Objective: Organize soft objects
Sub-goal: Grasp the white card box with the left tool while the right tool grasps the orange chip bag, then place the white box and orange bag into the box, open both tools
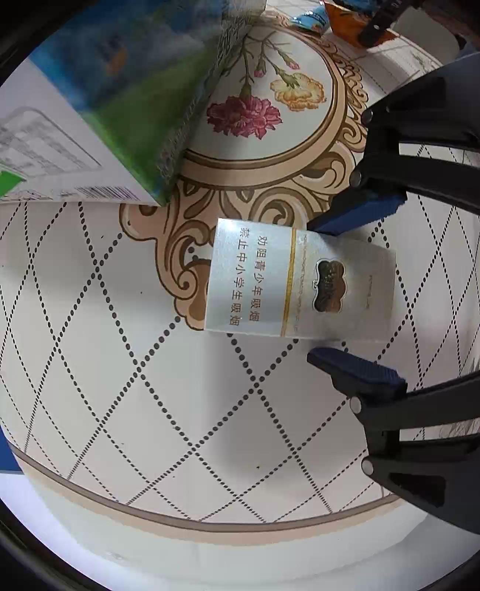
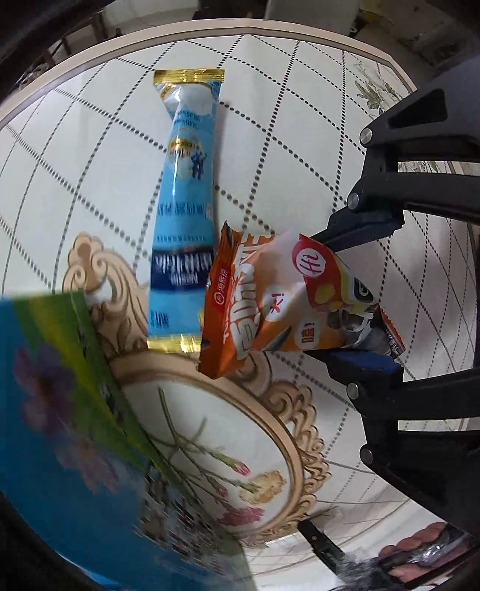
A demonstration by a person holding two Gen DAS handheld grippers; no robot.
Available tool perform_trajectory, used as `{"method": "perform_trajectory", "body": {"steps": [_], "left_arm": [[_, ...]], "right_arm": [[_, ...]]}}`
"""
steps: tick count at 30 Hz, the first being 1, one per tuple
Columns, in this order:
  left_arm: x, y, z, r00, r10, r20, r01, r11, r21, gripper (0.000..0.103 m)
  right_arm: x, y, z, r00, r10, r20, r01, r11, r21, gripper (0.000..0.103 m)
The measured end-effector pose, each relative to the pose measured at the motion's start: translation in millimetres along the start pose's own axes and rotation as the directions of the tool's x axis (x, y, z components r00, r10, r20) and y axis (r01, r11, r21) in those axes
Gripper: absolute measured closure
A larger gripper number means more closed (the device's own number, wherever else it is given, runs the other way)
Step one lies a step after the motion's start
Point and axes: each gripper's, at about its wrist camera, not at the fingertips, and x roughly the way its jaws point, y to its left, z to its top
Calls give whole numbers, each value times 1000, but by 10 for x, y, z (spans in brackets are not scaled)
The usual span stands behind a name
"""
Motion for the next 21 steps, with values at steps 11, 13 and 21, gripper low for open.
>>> {"method": "perform_trajectory", "body": {"steps": [11, 13, 21], "left_arm": [[-87, -22, -454, 1000, -10, 29, 10, 1000, 4, 49], [-171, -77, -583, 998, -41, 41, 41, 999, 3, 49], [-336, -355, -953, 995, -80, 53, 76, 995, 60, 49]], "right_arm": [[-175, 566, -327, 999, 49, 22, -46, 992, -116, 53], [-216, 664, -407, 998, 64, 24, -60, 989, -135, 53], [-193, 883, -569, 996, 88, 16, -83, 976, -202, 53]]}}
